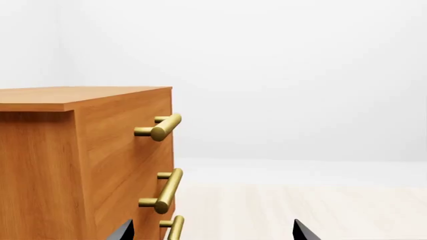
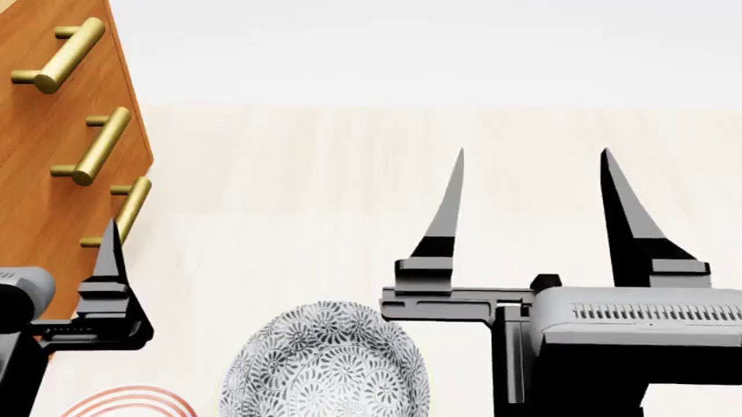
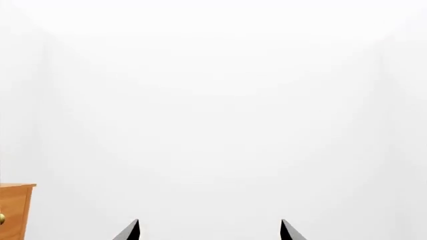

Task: Stack the bowl at the front on the bowl in the middle.

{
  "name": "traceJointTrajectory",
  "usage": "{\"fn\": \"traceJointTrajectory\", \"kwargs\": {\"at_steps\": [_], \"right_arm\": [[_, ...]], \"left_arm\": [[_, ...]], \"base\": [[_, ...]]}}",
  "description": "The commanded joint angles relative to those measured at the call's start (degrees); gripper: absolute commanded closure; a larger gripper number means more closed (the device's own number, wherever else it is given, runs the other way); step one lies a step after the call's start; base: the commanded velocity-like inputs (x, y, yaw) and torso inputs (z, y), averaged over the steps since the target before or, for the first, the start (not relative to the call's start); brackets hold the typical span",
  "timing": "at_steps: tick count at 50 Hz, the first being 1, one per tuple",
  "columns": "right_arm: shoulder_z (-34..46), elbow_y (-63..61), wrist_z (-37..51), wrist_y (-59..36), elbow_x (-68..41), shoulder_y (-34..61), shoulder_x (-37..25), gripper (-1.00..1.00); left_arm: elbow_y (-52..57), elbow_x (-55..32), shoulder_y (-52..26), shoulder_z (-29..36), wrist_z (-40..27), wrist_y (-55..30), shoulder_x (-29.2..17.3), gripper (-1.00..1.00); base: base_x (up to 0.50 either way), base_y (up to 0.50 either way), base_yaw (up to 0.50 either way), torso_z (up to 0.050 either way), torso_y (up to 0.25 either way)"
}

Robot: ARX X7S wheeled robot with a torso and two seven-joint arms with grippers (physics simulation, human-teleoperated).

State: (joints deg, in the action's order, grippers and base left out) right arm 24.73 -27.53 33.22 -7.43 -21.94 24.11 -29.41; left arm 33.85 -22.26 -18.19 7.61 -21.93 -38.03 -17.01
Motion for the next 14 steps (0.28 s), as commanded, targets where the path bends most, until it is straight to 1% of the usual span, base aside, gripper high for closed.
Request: {"fn": "traceJointTrajectory", "kwargs": {"at_steps": [1,14], "right_arm": [[0.0,-0.4,0.2,3.5,2.7,-1.4,-0.1,-1.0],[-0.1,-0.5,0.4,3.9,2.7,-1.8,-0.2,-1.0]], "left_arm": [[0.0,-0.2,0.0,0.3,-0.2,0.0,-0.3,-1.0],[-0.3,-0.3,0.1,0.6,-0.4,0.3,-0.4,-1.0]], "base": [[0.0,0.0,0.0,0.0,0.0],[0.0,0.0,0.0,0.0,0.0]]}}
